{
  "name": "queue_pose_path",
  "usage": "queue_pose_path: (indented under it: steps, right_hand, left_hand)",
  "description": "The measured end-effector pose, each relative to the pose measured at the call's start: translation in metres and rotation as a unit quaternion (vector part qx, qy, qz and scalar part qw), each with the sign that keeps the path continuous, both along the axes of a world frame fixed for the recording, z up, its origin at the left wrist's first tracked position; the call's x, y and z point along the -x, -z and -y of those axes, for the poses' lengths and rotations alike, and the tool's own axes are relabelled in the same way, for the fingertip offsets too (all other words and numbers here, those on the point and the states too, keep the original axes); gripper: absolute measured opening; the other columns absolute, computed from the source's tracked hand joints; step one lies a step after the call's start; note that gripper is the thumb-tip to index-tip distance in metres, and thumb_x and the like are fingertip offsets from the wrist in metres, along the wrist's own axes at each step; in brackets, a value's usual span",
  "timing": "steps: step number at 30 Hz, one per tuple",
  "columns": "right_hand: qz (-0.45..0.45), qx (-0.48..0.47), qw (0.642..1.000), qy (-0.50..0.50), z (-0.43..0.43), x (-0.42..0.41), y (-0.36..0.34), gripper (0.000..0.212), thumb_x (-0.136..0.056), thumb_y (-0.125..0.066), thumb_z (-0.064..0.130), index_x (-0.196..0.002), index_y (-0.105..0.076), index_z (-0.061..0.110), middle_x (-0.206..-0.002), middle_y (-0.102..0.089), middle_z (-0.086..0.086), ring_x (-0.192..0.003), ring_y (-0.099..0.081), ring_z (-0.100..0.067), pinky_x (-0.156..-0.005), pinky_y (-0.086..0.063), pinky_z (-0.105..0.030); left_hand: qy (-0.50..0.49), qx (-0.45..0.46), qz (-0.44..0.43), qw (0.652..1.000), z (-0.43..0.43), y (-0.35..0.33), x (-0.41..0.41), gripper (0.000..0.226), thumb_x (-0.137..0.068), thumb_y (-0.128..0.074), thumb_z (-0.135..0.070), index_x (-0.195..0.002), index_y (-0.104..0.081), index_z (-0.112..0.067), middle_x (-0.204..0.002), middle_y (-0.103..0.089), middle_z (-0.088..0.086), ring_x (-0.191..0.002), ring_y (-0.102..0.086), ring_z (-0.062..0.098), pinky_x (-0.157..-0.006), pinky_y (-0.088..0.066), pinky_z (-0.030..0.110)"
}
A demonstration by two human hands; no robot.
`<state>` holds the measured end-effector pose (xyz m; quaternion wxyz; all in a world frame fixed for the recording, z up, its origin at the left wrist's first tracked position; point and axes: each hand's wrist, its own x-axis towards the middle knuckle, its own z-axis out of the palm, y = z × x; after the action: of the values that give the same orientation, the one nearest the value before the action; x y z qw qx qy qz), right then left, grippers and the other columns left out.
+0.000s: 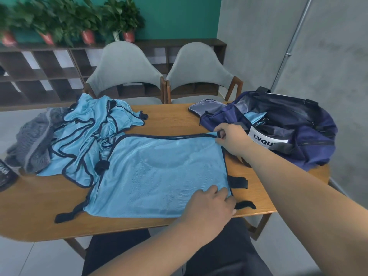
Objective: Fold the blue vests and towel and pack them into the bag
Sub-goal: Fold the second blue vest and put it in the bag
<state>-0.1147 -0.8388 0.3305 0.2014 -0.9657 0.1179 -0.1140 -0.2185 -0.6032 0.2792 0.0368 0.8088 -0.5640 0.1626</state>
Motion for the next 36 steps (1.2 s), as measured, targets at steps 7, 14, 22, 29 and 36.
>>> queue_pose_path:
  steps: [7, 14, 22, 29, 36]
  right_hand:
    - [0.027, -0.031, 0.997, 0.058, 0.001, 0.005, -0.011, 0.023, -0.09, -0.078, 0.018, -0.112, -0.072, 0.018, -0.081, -0.069, 0.005, -0.079, -0.063, -0.013, -0.077, -0.051, -0.028]
    - [0.013, 0.007, 0.993, 0.114, 0.001, -0.009, -0.045, 0.012, -0.083, -0.07, 0.019, -0.087, -0.08, 0.012, -0.088, -0.076, -0.006, -0.087, -0.068, -0.031, -0.078, -0.056, -0.038]
    - [0.056, -0.237, 0.964, 0.103, -0.058, -0.065, -0.057, 0.019, -0.084, -0.067, 0.021, -0.085, -0.077, 0.005, -0.074, -0.065, -0.001, -0.07, -0.059, -0.017, -0.062, -0.052, -0.033]
    - [0.029, -0.289, 0.956, 0.04, -0.152, -0.117, -0.037, 0.009, -0.088, -0.074, 0.016, -0.081, -0.078, 0.019, -0.094, -0.076, 0.0, -0.088, -0.068, -0.016, -0.078, -0.059, -0.031]
    - [-0.049, -0.264, 0.963, 0.018, -0.218, -0.149, 0.005, 0.006, -0.088, -0.078, 0.025, -0.087, -0.074, 0.029, -0.099, -0.073, 0.003, -0.093, -0.07, -0.021, -0.078, -0.06, -0.034]
  left_hand:
    - [-0.043, 0.161, -0.223, 0.961, -0.001, -0.024, 0.008, 0.022, -0.102, -0.058, -0.04, -0.112, -0.068, -0.024, -0.1, -0.061, -0.011, -0.087, -0.06, 0.011, -0.073, -0.053, 0.031]
    - [-0.126, 0.356, -0.428, 0.821, -0.016, -0.076, 0.005, 0.013, -0.094, -0.071, -0.037, -0.099, -0.061, -0.031, -0.085, -0.059, -0.012, -0.084, -0.06, 0.01, -0.074, -0.053, 0.028]
    - [-0.226, 0.539, -0.54, 0.606, -0.063, -0.087, -0.01, 0.013, -0.095, -0.074, -0.022, -0.095, -0.061, -0.02, -0.076, -0.058, -0.015, -0.066, -0.054, 0.002, -0.068, -0.048, 0.019]
    - [-0.294, 0.638, -0.553, 0.448, -0.121, -0.069, -0.019, 0.006, -0.099, -0.068, -0.018, -0.1, -0.063, -0.016, -0.076, -0.058, -0.011, -0.087, -0.065, 0.024, -0.091, -0.061, 0.054]
    - [-0.395, 0.662, -0.563, 0.298, -0.169, -0.035, -0.04, 0.009, -0.102, -0.06, -0.006, -0.108, -0.055, -0.001, -0.112, -0.06, 0.026, -0.099, -0.071, 0.034, -0.076, -0.066, 0.05]
